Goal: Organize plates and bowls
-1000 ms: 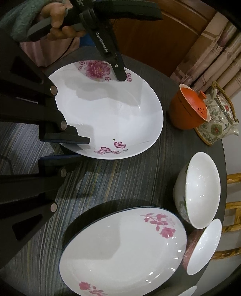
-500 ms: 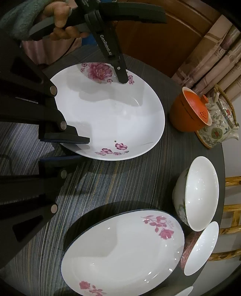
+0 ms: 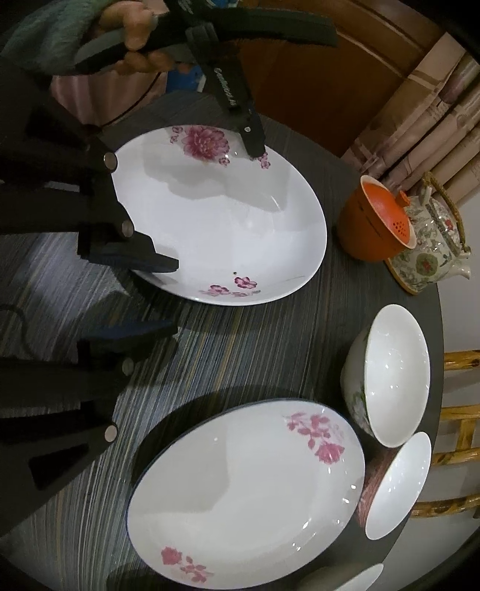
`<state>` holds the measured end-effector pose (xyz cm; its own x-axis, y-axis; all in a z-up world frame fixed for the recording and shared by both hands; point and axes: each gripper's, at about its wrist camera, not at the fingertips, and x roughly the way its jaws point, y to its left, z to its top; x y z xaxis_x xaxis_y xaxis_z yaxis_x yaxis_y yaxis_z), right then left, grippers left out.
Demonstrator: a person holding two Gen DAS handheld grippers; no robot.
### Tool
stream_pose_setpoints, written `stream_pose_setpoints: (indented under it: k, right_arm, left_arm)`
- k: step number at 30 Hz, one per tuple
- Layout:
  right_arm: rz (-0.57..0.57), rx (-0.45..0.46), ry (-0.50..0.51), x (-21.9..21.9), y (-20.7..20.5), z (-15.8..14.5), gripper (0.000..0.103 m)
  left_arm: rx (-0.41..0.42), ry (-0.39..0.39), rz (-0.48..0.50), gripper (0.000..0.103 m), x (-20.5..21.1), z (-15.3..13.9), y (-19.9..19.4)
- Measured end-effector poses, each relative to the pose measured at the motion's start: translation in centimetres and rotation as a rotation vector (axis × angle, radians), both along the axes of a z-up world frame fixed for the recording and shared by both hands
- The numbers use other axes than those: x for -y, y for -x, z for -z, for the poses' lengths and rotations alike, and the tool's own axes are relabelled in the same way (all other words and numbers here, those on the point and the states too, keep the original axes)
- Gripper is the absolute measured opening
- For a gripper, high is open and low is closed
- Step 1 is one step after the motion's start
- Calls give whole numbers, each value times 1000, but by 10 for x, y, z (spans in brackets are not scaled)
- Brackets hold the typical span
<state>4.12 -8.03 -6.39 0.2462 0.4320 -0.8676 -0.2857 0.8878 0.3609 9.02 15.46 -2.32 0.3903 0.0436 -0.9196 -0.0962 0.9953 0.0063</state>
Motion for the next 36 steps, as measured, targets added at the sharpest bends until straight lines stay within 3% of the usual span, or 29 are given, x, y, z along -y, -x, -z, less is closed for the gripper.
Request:
stream_pose_setpoints:
  k: [6, 14, 24, 36]
  right_arm:
    - [-61, 50, -3, 18, 11, -20, 27]
    - [-16, 91, 64, 76, 1, -37, 27]
    - [88, 84, 91, 153, -45, -46, 27]
    - [77, -2, 88, 182, -122, -19, 25]
  left_arm:
    - [81, -81, -7, 25, 16, -34, 6]
    - [106, 0, 155, 33, 83, -62, 7]
    - [22, 254, 234, 33, 171, -46, -24]
    - [-80, 350, 149, 33, 205, -5, -60]
